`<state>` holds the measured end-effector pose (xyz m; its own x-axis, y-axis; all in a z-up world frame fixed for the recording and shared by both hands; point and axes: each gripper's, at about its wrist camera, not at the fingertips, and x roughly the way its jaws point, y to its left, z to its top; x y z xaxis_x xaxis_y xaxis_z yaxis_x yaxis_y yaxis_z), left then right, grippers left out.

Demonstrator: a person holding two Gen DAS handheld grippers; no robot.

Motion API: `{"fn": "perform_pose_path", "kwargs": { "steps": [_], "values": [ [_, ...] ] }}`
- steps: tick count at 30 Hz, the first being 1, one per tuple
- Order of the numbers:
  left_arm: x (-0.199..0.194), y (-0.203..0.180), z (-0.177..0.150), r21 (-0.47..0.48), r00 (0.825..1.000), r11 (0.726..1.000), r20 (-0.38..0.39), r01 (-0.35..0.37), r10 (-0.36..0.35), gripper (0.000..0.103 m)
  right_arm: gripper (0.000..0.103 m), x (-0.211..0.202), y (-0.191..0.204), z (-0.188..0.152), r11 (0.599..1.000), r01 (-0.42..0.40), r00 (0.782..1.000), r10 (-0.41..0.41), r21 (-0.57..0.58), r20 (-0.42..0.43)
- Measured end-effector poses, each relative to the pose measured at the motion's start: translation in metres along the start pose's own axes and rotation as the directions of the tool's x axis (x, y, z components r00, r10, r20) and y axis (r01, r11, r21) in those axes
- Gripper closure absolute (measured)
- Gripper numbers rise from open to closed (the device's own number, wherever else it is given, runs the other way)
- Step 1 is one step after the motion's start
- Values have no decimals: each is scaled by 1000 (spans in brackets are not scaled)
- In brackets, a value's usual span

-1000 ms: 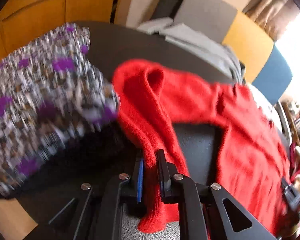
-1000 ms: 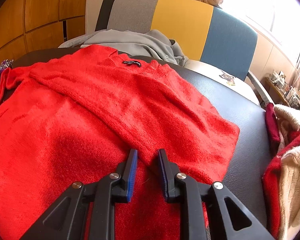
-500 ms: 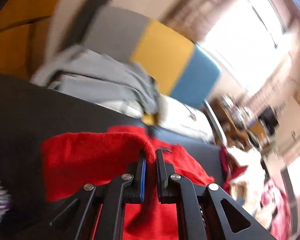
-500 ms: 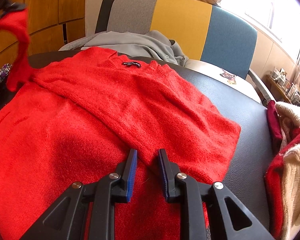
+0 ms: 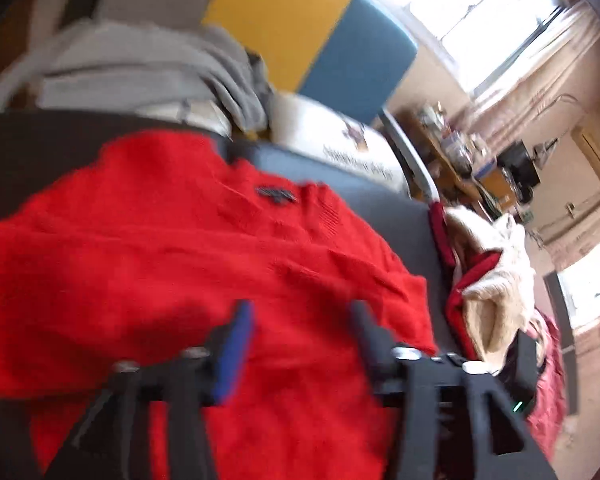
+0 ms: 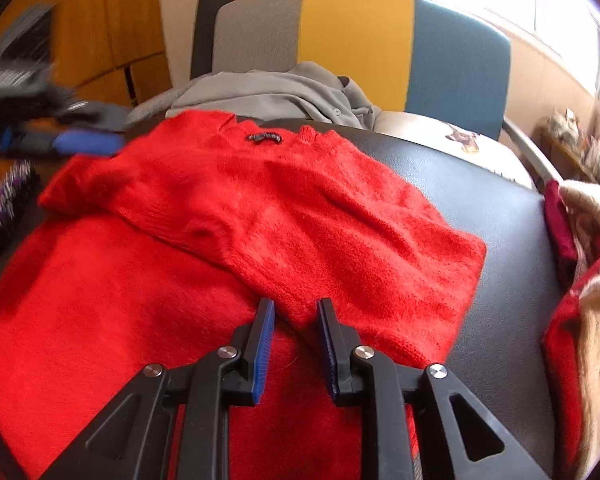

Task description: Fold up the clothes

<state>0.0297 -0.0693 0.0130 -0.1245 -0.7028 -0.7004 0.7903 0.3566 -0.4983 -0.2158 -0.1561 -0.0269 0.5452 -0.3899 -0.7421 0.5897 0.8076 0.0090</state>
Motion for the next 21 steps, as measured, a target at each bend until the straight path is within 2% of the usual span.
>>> {"fn": "perform_pose_path", "kwargs": {
  "steps": [2, 5, 7, 11, 15, 18, 19, 21],
  "values": [
    [-22, 23, -14, -30, 1000, 999, 29, -9, 10, 40, 81, -9, 10, 8, 1000, -10, 1000, 11, -25, 25],
    [-28, 51, -42, -71, 999, 996, 15, -47, 49, 40, 81, -7, 30, 25, 995, -37, 999, 39, -95, 24],
    [-27, 69, -61, -101, 997, 992, -6, -72, 72, 40, 81, 4, 30, 39, 994, -93, 996, 93, -50, -2],
    [-26, 92, -90, -144, 996, 986, -27, -89, 86, 40, 81, 35, 19, 64, 989, -118, 991, 123, 91, -47],
    [-33, 100, -103, -144, 996, 985, -2, -94, 94, 41, 81, 55, 10, 73, 977, -76, 992, 95, 198, -87],
    [-35, 102, -103, -148, 996, 985, 5, -87, 89, 41, 81, 59, 12, 74, 974, -63, 991, 87, 217, -102],
    [-35, 103, -103, -153, 996, 985, 8, -82, 85, 41, 85, 59, 15, 75, 978, -53, 991, 77, 201, -112],
    [-38, 105, -101, -170, 997, 983, 20, -64, 68, 41, 100, 54, 22, 81, 985, -50, 991, 70, 167, -114]
  ]
}}
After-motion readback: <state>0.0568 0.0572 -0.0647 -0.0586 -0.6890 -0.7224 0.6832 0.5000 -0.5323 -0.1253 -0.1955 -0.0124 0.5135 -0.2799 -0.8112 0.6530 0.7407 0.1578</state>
